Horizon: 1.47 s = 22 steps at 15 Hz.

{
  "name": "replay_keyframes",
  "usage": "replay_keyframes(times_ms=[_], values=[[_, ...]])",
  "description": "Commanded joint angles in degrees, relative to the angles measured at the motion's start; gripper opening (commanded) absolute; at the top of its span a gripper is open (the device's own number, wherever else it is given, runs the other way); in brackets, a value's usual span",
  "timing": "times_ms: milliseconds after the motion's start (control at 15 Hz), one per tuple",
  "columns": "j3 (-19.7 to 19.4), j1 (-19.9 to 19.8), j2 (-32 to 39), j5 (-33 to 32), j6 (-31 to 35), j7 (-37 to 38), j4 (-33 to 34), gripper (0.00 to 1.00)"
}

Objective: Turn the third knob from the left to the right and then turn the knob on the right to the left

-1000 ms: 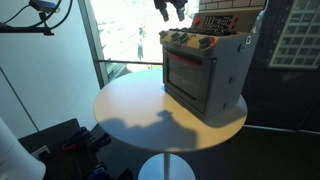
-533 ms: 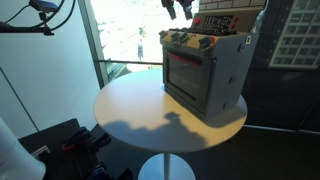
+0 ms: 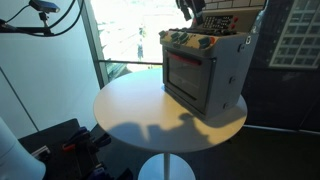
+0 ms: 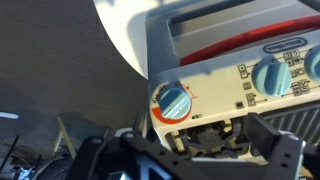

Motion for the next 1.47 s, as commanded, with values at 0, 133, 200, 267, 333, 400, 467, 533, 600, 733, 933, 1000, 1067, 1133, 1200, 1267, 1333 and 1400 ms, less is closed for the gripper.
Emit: replay_keyframes(times_ms=[0, 133, 200, 267, 333, 400, 467, 533, 600, 733, 933, 1000, 1067, 1133, 1200, 1267, 1333, 1400], values=[[0.3, -1.1, 1.1, -0.5, 3.1, 5.7, -0.3, 1.0], [0.4, -1.4, 1.4, -0.8, 4.4, 8.7, -0.9, 1.0], [0.4, -1.5, 1.4, -0.8, 4.9, 10.3, -1.3, 1.0], [0.4, -1.6, 1.4, -0.8, 5.3, 11.5, -1.5, 1.0], [0.5, -1.6, 1.4, -0.8, 5.6, 12.5, -1.9, 1.0], [0.5, -1.6, 1.2, -0.8, 5.9, 13.4, -2.2, 1.0], [0.6, -1.6, 1.1, -0.8, 6.1, 13.7, -2.3, 1.0], [0.5, -1.1, 1.0, 0.2, 6.4, 12.7, -2.0, 1.0], [0.2, -1.1, 1.8, 0.1, 5.5, 11.5, -1.8, 1.0], [0.4, -1.1, 1.7, 0.1, 5.8, 11.5, -1.7, 1.0], [0.6, -1.3, 1.6, -0.6, 6.5, 12.0, -1.9, 1.0], [0.5, -1.3, 1.6, -0.5, 6.3, 11.9, -1.9, 1.0], [0.5, -1.4, 1.6, -0.7, 6.5, 12.3, -2.0, 1.0], [0.5, -1.5, 1.6, -0.9, 6.8, 12.7, -2.1, 1.0], [0.6, -1.7, 1.5, -1.1, 7.3, 13.3, -2.2, 1.0], [0.5, -1.8, 1.5, -1.1, 7.8, 13.6, -2.4, 1.0], [0.4, -2.0, 1.5, -1.1, 8.6, 14.2, -2.5, 1.0], [0.4, -2.2, 1.6, -1.2, 9.3, 14.8, -2.6, 1.0]])
